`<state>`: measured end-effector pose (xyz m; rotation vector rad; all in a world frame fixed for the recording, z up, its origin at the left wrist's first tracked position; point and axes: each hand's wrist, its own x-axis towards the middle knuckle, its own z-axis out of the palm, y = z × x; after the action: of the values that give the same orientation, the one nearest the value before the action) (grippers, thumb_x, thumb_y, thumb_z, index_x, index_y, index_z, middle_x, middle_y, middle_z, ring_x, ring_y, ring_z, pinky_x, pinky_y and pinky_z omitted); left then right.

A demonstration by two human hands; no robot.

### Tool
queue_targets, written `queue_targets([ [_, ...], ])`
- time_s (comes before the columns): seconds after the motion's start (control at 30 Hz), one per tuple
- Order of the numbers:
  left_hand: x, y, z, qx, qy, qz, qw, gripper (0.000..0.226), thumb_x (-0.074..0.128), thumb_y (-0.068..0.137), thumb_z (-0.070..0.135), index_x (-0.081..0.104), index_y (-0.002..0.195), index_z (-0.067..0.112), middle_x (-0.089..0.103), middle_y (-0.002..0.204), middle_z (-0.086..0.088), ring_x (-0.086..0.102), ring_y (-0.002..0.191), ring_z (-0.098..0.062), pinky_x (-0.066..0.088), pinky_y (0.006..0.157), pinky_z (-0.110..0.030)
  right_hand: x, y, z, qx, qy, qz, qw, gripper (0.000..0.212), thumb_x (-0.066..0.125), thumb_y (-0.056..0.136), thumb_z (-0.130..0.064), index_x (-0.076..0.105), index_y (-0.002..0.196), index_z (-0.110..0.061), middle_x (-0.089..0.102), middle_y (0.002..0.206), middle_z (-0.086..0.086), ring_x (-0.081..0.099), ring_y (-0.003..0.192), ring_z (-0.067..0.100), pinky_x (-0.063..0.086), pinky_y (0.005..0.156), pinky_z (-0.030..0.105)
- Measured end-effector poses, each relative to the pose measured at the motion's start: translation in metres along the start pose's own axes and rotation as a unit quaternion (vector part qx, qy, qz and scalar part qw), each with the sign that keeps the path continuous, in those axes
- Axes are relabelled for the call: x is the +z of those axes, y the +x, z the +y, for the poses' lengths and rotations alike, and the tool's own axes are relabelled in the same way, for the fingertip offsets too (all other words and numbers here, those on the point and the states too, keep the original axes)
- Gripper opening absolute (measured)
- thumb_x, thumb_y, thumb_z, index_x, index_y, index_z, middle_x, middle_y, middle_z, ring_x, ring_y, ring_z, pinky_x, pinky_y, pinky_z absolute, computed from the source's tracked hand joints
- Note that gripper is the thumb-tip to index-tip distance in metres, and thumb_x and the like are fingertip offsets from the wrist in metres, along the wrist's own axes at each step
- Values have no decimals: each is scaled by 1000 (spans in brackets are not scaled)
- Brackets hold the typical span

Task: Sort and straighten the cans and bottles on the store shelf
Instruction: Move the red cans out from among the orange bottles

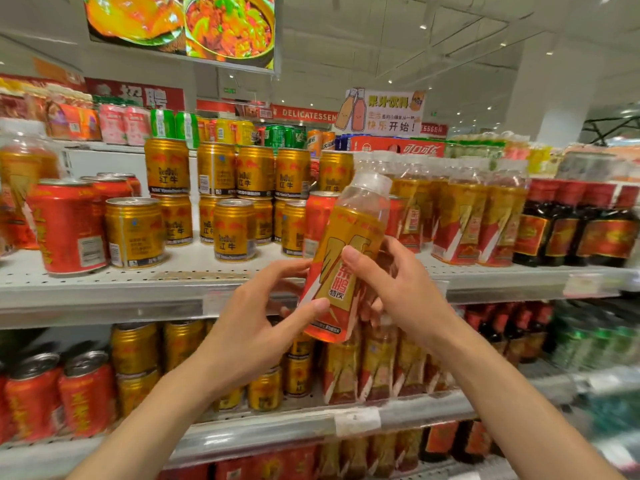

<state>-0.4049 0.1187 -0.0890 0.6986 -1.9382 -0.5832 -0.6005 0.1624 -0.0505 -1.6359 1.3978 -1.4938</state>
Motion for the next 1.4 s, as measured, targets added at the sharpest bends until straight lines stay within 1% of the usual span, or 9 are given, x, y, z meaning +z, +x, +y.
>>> queue_targets([
  [0.13,52,17,17,6,5,-5,1000,51,64,86,53,53,134,38,64,123,24,61,113,5,56,88,-21,-57,1,14,-13,-12,-2,1000,47,66,89,-49,56,130,-28,74,115,-8,74,87,1,52,57,14],
  [0.33,105,49,32,20,19,-3,1000,53,65,90,48,53,139,32,61,127,22,58,116,5,54,89,-17,-114,16,29,-31,-51,24,998,59,68,80,-62,55,128,-30,71,119,-12,70,106,4,61,85,32],
  [0.43,112,65,32,54,76,69,993,37,68,92,34,62,127,24,60,112,11,61,101,-4,53,78,-15,-134,32,28,-54,-104,48,992,60,66,80,-66,55,126,-30,70,114,-15,68,104,4,56,77,27],
  [0.53,100,75,24,42,135,199,970,29,72,89,26,61,115,21,55,100,3,57,84,-8,50,69,-16,-145,53,29,-60,-140,69,986,62,66,83,-66,50,129,-28,65,113,-16,66,104,7,61,82,38],
  [0.63,81,82,7,-14,189,269,944,54,77,83,31,53,129,16,52,118,-4,52,104,-14,49,86,-24,-142,72,38,-52,-181,82,979,80,63,83,-71,41,145,-24,61,132,-12,60,120,13,55,99,50],
  [0.7,74,85,-3,-53,222,245,942,76,78,81,39,41,143,16,47,132,-10,47,121,-20,43,101,-33,-136,81,46,-45,-221,99,969,92,58,84,-74,31,155,-21,50,150,-2,49,136,20,45,111,49],
  [0.8,73,88,-12,-82,226,205,949,92,76,81,47,25,154,22,43,143,-10,49,127,-24,42,102,-37,-128,86,55,-52,-265,138,953,93,56,86,-73,30,157,-20,40,155,0,44,139,20,42,110,43],
  [1.17,72,98,-27,-44,231,182,955,87,70,84,54,26,154,25,48,141,-5,53,121,-19,44,92,-35,-141,90,80,-55,-323,87,941,108,56,78,-81,20,160,-21,32,164,1,32,150,20,36,118,51],
  [1.4,74,99,-35,-30,203,172,963,87,66,83,59,25,155,31,49,138,0,49,105,-4,53,87,-32,-146,91,82,-78,-288,73,952,103,61,80,-69,21,160,-17,29,165,-1,26,151,17,27,118,35],
])
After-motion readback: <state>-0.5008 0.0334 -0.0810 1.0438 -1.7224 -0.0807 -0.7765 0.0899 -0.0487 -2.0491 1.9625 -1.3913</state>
